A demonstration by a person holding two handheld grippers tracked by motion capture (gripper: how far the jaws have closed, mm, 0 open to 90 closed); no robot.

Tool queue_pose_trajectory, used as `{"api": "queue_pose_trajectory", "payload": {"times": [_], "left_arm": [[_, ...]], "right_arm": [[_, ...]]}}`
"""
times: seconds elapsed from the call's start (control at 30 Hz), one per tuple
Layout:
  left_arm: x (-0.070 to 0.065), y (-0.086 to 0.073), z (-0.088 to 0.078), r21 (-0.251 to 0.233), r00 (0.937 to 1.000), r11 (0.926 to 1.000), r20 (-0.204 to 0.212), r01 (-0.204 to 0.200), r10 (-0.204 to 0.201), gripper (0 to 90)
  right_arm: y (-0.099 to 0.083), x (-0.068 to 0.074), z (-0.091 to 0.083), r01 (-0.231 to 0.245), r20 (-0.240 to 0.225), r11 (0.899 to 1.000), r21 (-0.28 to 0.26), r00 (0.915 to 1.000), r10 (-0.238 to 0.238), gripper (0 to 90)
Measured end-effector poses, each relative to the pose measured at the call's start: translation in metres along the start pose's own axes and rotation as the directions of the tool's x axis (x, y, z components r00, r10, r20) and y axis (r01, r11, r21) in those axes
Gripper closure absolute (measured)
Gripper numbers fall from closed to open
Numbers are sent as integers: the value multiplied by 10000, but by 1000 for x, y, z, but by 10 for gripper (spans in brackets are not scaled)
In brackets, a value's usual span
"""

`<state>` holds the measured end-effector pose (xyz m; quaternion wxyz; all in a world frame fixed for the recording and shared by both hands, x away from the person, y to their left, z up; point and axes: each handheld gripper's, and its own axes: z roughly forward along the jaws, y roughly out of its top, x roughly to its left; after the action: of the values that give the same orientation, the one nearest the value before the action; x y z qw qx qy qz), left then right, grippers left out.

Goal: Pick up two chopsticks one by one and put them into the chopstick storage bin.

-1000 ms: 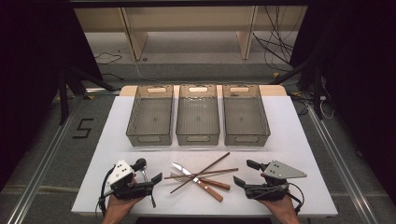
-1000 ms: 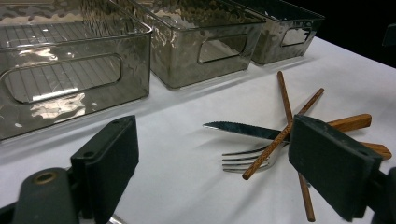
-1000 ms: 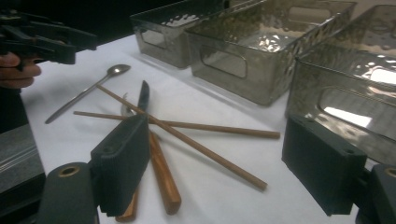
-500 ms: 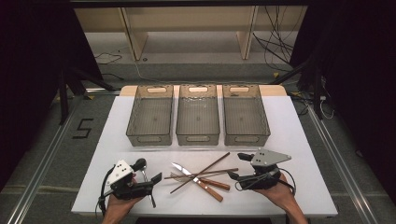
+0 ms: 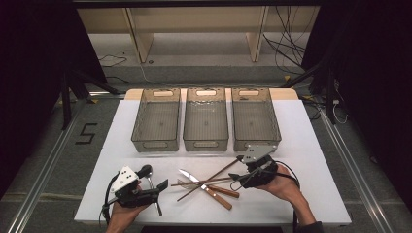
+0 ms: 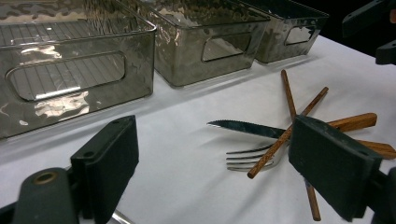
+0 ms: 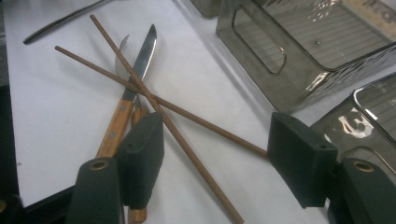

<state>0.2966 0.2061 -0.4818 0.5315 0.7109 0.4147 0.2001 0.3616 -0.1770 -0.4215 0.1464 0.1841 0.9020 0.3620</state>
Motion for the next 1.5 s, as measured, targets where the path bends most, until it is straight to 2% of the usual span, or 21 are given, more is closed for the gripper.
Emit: {"api": "queue_pose_trajectory", "payload": {"times": [0.13,0.2,0.37,0.47,0.57,0.77,0.9,1.17,1.23,1.4,1.5], "left_arm": [[0,0,0,-48,10000,10000,-16,71,-71,158],[0,0,0,-16,10000,10000,-3,15,-15,158],[0,0,0,-2,10000,10000,10,-26,26,159],[0,-1,1,0,10000,10000,3,-47,47,158],[-1,0,0,-9,10000,10000,23,-46,46,159],[-1,0,1,-42,10000,10000,95,20,-19,158],[-2,0,0,-12,9999,10000,120,-9,10,159],[-2,0,1,37,9999,10000,109,-59,59,158],[-2,0,1,41,9999,10000,102,-66,65,158],[-2,0,1,42,9999,9999,76,-113,113,159],[-2,0,1,18,9999,9999,59,-136,136,159]], "right_arm": [[3,0,8,285,-85,9988,387,9996,-282,392],[4,1,16,576,-312,9956,734,9980,-555,404],[4,2,23,867,-606,9895,1160,9949,-801,436],[4,4,30,1134,-695,9825,1481,9921,-1040,467],[3,5,40,1442,-824,9702,1946,9880,-1304,504],[3,6,49,1564,-856,9598,2330,9864,-1400,549],[2,5,58,1754,-1012,9485,2639,9829,-1536,580],[2,4,67,1943,-1246,9406,2784,9783,-1652,608],[2,5,70,2067,-1287,9347,2892,9759,-1760,618],[3,4,72,2063,-1478,9330,2949,9745,-1688,675],[6,4,73,2212,-1653,9260,3060,9702,-1771,702]]}}
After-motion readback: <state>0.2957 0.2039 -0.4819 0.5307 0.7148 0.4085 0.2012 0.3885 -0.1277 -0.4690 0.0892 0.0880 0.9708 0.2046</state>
